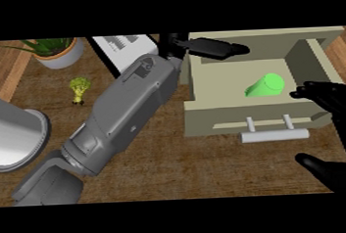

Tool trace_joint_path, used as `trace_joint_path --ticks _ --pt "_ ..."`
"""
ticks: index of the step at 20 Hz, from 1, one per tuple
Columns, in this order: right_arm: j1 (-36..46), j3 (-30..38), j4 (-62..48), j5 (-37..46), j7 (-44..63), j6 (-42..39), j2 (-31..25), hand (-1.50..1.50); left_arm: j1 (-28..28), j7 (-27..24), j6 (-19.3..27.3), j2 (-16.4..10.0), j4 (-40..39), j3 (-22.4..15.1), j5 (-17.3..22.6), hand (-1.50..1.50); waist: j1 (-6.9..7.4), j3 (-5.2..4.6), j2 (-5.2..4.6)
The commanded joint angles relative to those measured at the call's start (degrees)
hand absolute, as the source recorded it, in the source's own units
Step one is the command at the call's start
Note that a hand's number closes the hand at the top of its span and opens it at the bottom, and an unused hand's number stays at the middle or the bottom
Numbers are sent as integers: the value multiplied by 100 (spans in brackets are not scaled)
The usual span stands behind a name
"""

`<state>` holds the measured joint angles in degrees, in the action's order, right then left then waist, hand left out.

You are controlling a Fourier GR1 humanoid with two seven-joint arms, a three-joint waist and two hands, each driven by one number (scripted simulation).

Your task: Pick up the cup, place it into the drawer and close the drawer

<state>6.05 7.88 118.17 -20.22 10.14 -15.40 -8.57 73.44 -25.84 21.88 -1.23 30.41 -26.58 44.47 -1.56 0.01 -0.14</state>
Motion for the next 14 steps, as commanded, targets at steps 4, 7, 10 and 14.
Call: trace_joint_path --ticks 4,7,10,14 --pt "-459 -137 320 611 -237 -671 -544 150 -663 122 -8 -451 867 341 122 -150 196 -3 54" --pt "-622 -213 115 1001 -446 -745 -556 150 -1228 425 234 -923 1860 332 167 -150 384 -2 109" --pt "-814 -358 539 1147 -166 -786 -656 150 -1929 571 260 -1320 2427 327 114 -150 303 -4 89" --pt "-746 -586 198 1908 -331 -680 -608 150 -3019 720 205 -1729 3676 251 187 -150 417 -3 91"
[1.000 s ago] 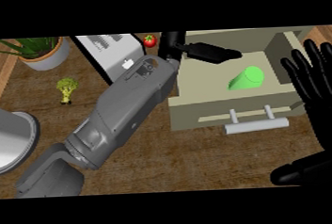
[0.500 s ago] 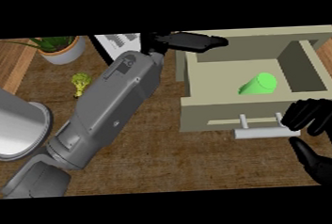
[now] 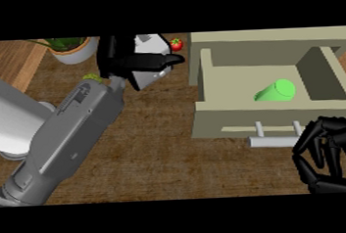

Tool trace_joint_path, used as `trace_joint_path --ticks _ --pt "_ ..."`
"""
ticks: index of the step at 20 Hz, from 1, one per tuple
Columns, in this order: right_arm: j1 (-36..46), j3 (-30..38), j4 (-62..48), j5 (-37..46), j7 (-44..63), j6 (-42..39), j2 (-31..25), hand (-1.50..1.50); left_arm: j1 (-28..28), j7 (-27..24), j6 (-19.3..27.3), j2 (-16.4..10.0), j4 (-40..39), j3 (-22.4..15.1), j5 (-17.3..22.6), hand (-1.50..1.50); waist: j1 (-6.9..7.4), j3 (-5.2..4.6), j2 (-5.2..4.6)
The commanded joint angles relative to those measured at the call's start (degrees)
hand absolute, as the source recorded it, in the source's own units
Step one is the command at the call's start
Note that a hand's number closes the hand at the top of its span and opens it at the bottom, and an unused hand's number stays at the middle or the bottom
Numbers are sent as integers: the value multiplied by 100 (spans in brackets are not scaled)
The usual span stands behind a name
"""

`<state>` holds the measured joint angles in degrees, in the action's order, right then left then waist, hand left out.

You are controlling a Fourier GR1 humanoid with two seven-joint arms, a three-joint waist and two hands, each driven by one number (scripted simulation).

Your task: Pick up the cup, place it into the drawer and close the drawer

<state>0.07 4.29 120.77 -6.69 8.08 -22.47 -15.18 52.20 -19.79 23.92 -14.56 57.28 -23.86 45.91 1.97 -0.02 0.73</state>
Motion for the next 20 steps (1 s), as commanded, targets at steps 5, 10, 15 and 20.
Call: trace_joint_path --ticks 5,10,15,20 --pt "19 -317 -298 960 -100 148 57 150 -2159 297 -263 -1191 2207 245 153 -150 -36 1 -32" --pt "569 -898 -1119 2387 -766 90 -319 150 -2666 222 -615 -1445 2512 505 268 -150 47 2 -71" --pt "847 -1263 -1721 3623 -1215 421 -604 150 -3251 84 -897 -1626 2738 696 261 -150 -30 3 -73" --pt "846 -1871 -2577 4556 -1605 1076 -148 150 -3845 110 -1244 -1723 3128 1001 245 -150 -111 4 -68"
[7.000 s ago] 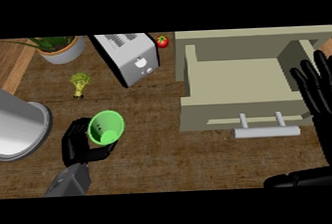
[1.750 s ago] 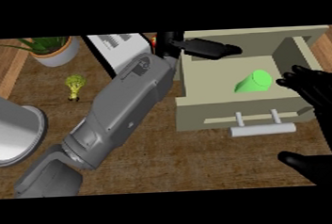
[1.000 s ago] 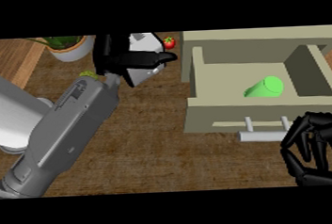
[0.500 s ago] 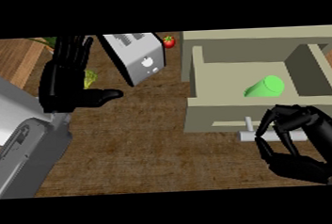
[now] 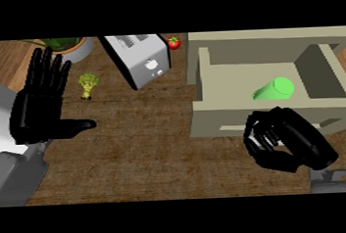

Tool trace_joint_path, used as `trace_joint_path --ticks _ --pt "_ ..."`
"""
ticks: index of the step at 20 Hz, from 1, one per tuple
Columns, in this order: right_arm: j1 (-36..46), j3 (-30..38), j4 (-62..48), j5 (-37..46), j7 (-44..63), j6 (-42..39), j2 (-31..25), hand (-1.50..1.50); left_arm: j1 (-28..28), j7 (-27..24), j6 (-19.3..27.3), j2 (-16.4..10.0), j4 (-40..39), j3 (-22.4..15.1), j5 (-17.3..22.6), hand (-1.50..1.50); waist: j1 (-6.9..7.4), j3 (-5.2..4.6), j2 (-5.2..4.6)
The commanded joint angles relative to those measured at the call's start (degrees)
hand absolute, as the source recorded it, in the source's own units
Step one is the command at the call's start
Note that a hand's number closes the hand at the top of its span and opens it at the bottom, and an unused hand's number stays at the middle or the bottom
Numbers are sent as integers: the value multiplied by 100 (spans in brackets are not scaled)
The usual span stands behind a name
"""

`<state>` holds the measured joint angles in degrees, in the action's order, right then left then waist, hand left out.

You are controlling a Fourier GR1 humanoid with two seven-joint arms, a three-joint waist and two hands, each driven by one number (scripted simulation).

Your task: Pick up the cup, place it into the drawer and close the drawer

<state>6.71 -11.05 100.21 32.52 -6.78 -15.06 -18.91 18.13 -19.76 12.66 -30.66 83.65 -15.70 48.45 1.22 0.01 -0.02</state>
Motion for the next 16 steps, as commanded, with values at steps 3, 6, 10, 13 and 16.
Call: trace_joint_path --ticks 3,6,10,13,16 --pt "766 -239 -1565 867 -265 567 389 -150 -996 -89 -510 -280 564 433 37 -150 10 1 -3" --pt "801 -361 -2340 1281 -449 990 558 -150 -1126 -204 -1010 -324 280 648 58 -150 -16 0 -12" --pt "1569 -147 -3675 1439 -818 1093 658 -150 -1195 -208 -1083 -109 242 785 -83 -150 -22 2 -17" --pt "1778 39 -4275 1469 -1095 1211 653 -150 -1559 -420 -1595 -193 134 1133 -67 -150 -35 1 -11" --pt "2515 337 -5274 1459 -1244 1439 907 -150 -1602 -167 -1680 -131 288 1174 -67 -150 -15 2 -16"
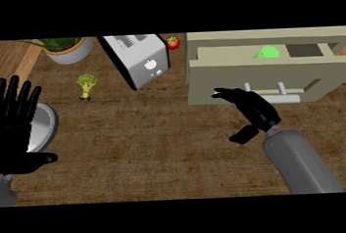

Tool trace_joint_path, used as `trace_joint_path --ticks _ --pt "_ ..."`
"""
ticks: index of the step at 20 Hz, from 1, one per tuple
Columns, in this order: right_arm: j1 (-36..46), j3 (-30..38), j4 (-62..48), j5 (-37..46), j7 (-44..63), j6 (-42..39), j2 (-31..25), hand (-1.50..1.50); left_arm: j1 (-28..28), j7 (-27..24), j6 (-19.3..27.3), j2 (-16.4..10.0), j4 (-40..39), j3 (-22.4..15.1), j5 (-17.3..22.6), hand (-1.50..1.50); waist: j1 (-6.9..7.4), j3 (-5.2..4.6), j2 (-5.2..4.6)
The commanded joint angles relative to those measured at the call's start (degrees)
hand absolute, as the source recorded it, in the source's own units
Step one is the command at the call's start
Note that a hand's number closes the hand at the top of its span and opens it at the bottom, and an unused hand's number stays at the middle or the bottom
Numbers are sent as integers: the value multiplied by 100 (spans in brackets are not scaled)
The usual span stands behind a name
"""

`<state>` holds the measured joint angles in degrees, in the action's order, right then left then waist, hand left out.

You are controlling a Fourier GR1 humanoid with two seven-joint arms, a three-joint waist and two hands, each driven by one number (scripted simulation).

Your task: Pick up the cup, place it into the drawer and close the drawer

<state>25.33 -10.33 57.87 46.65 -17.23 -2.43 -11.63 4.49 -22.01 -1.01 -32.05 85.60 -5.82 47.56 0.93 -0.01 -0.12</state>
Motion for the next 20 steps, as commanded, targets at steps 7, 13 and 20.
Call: trace_joint_path --ticks 7,13,20 --pt "1921 836 -2924 -141 -895 89 89 -150 185 309 -140 213 -57 295 -144 -150 47 7 -37" --pt "2823 1183 -4093 -140 -1299 4 -393 -150 125 72 -844 202 -541 383 -147 -150 197 11 -100" --pt "3232 1421 -4616 -223 -1493 -164 -838 -150 376 195 -660 266 -473 315 -313 -150 334 22 -180"
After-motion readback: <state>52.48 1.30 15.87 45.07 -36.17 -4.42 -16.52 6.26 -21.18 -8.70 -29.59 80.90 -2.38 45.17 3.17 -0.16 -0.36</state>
